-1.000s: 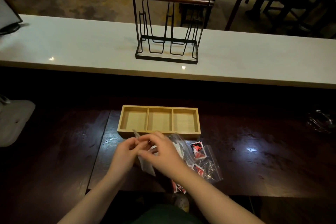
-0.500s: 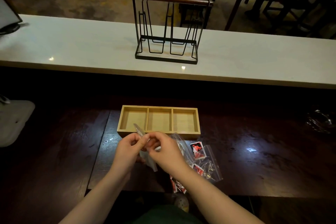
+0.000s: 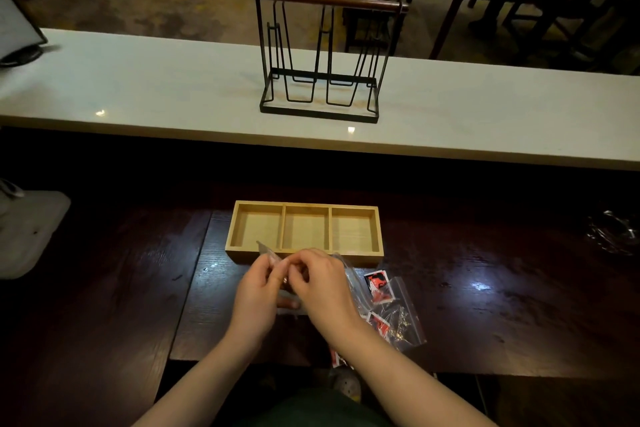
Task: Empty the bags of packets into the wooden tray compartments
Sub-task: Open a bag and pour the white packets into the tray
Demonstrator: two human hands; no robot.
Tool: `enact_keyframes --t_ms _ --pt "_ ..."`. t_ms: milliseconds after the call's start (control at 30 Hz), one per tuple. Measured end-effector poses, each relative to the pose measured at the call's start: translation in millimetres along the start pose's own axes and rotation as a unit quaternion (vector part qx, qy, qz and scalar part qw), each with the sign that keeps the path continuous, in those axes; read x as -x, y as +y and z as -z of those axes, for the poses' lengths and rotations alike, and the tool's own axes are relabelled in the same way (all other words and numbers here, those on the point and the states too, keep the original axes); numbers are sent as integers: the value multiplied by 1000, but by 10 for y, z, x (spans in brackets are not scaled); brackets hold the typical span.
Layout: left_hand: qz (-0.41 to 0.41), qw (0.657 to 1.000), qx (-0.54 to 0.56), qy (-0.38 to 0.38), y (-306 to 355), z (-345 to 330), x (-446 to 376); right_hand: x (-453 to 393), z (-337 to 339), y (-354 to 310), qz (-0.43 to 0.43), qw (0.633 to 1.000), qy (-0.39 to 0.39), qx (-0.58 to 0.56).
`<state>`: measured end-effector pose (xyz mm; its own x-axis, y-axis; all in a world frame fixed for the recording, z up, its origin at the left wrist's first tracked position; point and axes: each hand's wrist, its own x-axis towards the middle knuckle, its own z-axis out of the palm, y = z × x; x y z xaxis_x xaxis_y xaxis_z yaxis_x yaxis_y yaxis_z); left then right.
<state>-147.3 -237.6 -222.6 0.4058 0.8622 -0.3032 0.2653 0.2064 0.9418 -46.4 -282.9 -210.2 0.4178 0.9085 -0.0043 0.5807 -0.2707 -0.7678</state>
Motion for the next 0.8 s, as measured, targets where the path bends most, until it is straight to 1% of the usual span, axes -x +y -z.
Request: enact_keyframes --t_ms 67,167,233,400,500,567,667,733,800 --pt "2 1000 -10 12 -5 -16 -4 -13 24 -8 8 1000 -17 5" --pt "-4 999 -21 50 -46 -2 -27 -21 50 -24 16 998 -67 9" --pt "-6 998 -23 57 -42 1 -24 -22 65 -26 9 996 -83 10" --pt "8 998 32 49 20 -44 -5 -41 118 28 -72 991 -64 -93" --pt "-15 998 40 37 50 -70 4 -21 78 14 -84 991 -25 -106" --pt "-35 999 18 24 50 -90 20 -26 41 -8 -78 993 1 -88" --pt "-43 998 -43 10 61 -93 20 -77 52 -1 -75 995 11 -62" --pt "-47 995 -84 10 94 -99 -7 -99 61 15 -55 998 13 -33" --pt "-61 986 -151 22 117 -96 -38 -92 59 4 -22 1000 10 11"
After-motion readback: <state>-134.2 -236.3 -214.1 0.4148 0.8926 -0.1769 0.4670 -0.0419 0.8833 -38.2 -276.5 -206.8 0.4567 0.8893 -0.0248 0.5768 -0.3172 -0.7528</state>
